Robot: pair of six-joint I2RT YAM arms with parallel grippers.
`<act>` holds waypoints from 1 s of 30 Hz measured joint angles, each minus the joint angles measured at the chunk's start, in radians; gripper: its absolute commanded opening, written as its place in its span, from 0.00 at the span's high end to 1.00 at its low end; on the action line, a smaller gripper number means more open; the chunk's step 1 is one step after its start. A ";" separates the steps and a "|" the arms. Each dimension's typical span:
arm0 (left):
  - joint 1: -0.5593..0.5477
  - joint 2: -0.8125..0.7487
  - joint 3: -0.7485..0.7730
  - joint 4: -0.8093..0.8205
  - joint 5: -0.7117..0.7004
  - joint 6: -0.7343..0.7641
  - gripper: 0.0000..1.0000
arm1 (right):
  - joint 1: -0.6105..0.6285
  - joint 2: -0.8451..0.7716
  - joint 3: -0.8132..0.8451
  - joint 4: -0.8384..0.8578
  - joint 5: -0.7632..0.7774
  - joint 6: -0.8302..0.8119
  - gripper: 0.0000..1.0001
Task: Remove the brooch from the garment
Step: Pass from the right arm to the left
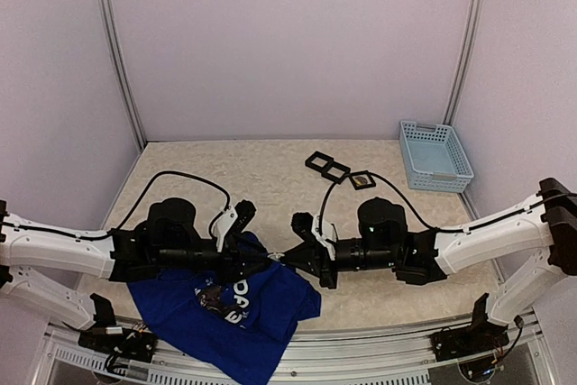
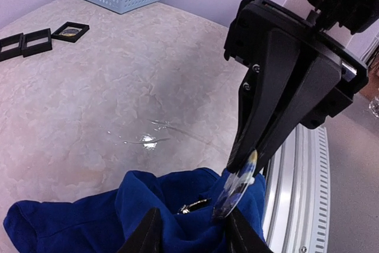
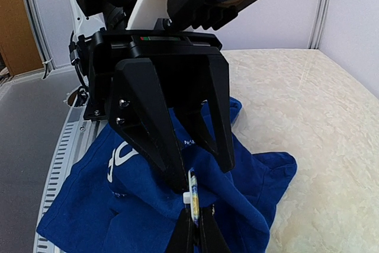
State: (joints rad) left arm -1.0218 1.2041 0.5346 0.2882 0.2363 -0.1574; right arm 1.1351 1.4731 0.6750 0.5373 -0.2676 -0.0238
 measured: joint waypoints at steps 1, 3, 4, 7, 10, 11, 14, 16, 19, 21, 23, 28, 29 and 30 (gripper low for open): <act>-0.003 0.000 0.000 0.000 0.002 0.003 0.74 | -0.004 0.003 0.002 -0.003 -0.012 0.002 1.00; -0.010 -0.001 0.000 0.000 0.008 0.009 0.77 | -0.013 0.005 0.002 -0.010 -0.039 0.011 1.00; -0.013 -0.001 0.000 0.000 0.011 0.011 0.79 | -0.016 0.005 0.002 -0.012 -0.051 0.017 1.00; -0.014 -0.003 -0.002 0.005 0.028 0.014 0.86 | -0.021 0.005 0.003 -0.014 -0.079 0.030 1.00; -0.018 -0.003 -0.004 0.012 0.051 0.021 0.94 | -0.031 0.008 0.009 -0.019 -0.108 0.040 1.00; -0.019 -0.003 -0.005 0.016 0.059 0.026 0.97 | -0.034 0.013 0.016 -0.023 -0.119 0.042 1.00; -0.019 -0.004 -0.010 0.019 0.080 0.035 1.00 | -0.043 0.026 0.030 -0.035 -0.150 0.050 1.00; -0.019 -0.005 -0.017 0.019 0.091 0.044 1.00 | -0.048 0.038 0.036 -0.042 -0.174 0.055 1.00; -0.019 -0.005 -0.025 0.017 0.101 0.047 1.00 | -0.053 0.053 0.042 -0.046 -0.202 0.063 1.00; -0.019 -0.005 -0.026 0.018 0.104 0.047 1.00 | -0.058 0.054 0.042 -0.046 -0.213 0.069 1.00; -0.019 -0.005 -0.026 0.018 0.104 0.047 1.00 | -0.060 0.054 0.042 -0.045 -0.219 0.071 0.90; -0.019 -0.005 -0.026 0.027 0.104 0.042 1.00 | -0.065 0.053 0.042 -0.043 -0.219 0.073 0.61; -0.019 -0.005 -0.026 0.031 0.103 0.038 1.00 | -0.065 0.053 0.042 -0.042 -0.217 0.072 0.57; -0.018 -0.005 -0.026 0.033 0.102 0.035 1.00 | -0.065 0.052 0.042 -0.040 -0.216 0.073 0.55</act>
State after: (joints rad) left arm -1.0397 1.1995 0.5091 0.3210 0.3386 -0.1226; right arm 1.0698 1.5249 0.7166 0.4976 -0.4835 0.0494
